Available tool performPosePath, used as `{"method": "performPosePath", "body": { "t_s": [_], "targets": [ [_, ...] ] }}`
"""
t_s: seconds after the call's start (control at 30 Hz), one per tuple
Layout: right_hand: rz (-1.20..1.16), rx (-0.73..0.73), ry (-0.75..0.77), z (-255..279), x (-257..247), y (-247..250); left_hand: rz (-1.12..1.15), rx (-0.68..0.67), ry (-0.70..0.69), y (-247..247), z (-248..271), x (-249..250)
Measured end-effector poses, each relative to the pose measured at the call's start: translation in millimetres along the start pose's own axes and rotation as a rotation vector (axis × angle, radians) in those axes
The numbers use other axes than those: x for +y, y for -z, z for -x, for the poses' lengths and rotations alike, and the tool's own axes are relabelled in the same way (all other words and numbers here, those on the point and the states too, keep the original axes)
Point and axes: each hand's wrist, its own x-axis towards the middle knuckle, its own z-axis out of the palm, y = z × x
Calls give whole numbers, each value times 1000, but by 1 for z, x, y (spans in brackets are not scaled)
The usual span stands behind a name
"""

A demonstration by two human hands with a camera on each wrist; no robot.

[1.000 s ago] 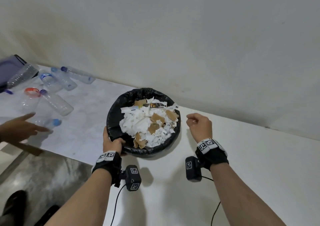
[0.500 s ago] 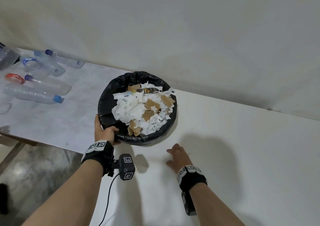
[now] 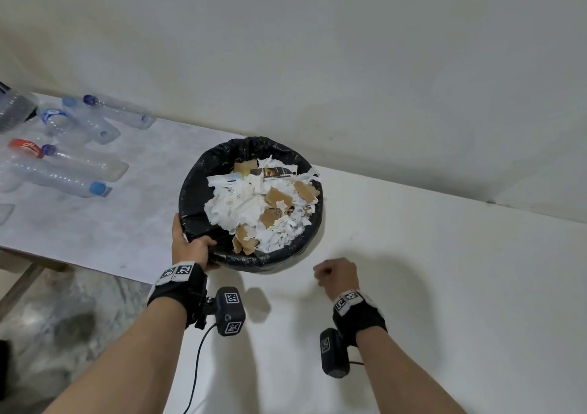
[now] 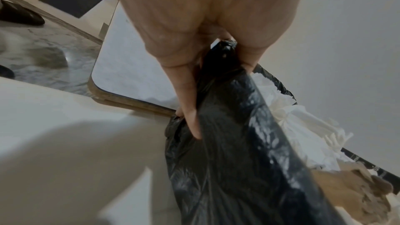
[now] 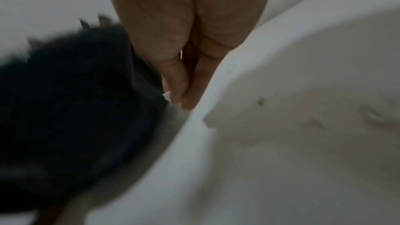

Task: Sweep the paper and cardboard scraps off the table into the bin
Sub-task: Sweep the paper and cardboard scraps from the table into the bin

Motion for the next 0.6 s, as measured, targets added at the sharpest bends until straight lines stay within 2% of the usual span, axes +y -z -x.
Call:
{"method": "performPosePath", "body": {
  "t_s": [0.13,0.23,0.43,0.6],
  "targets": [
    [-290,185,97,0,-40,61,3,-13,11,-2,12,5],
    [-371,198,203,3,-78,96,-1,-32,32,-8,27,8],
    [-253,118,303,6,-111,114,-61,-119,9,-38,57,14],
    [-270,270,288,15,-92,149,-82,-186,0,-63,72,18]
  ]
}}
